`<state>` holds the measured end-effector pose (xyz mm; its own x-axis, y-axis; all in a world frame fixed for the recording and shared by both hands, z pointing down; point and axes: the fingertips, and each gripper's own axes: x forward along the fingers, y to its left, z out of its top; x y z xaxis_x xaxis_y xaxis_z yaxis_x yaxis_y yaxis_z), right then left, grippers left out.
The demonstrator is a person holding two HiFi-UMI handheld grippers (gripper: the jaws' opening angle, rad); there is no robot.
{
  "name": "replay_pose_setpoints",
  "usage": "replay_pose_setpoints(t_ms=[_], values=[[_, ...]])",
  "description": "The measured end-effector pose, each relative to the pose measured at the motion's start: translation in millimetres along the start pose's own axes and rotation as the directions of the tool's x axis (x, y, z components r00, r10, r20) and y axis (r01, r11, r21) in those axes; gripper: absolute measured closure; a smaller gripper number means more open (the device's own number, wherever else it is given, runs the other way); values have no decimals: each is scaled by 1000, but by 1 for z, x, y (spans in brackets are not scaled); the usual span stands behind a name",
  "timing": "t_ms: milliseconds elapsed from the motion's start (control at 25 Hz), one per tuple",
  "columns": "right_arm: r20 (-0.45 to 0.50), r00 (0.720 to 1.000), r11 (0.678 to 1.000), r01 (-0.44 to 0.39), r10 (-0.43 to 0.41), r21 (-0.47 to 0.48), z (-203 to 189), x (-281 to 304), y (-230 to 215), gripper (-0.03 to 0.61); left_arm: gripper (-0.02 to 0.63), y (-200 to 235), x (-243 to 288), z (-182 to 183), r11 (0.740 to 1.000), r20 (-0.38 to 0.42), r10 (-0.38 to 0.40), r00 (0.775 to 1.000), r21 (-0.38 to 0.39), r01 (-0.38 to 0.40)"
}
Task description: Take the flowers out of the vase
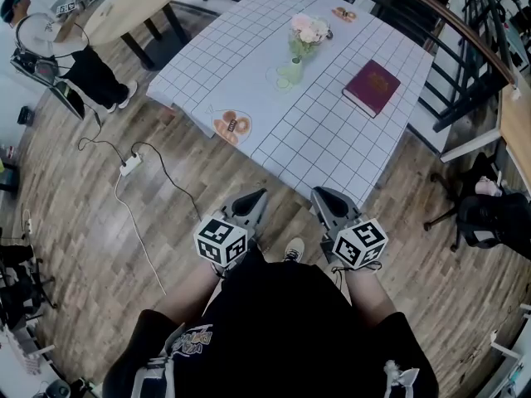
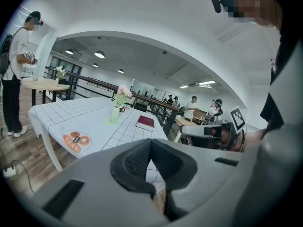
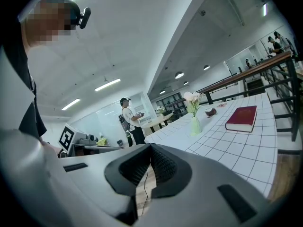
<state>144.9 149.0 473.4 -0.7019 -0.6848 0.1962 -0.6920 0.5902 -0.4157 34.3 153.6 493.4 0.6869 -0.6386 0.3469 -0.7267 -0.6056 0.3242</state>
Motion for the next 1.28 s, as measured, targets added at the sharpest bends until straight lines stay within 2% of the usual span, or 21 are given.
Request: replay_pose_setpoints(t_ms=[680, 1280], values=[[1, 1000, 999, 22, -22, 32, 9, 40, 0, 557, 606, 37, -5, 13, 1000, -13, -2, 1000, -16, 1], [25, 996, 995, 82, -83, 54, 21, 102, -3, 557, 606, 99, 3, 35, 998, -34, -61, 998, -8, 61]])
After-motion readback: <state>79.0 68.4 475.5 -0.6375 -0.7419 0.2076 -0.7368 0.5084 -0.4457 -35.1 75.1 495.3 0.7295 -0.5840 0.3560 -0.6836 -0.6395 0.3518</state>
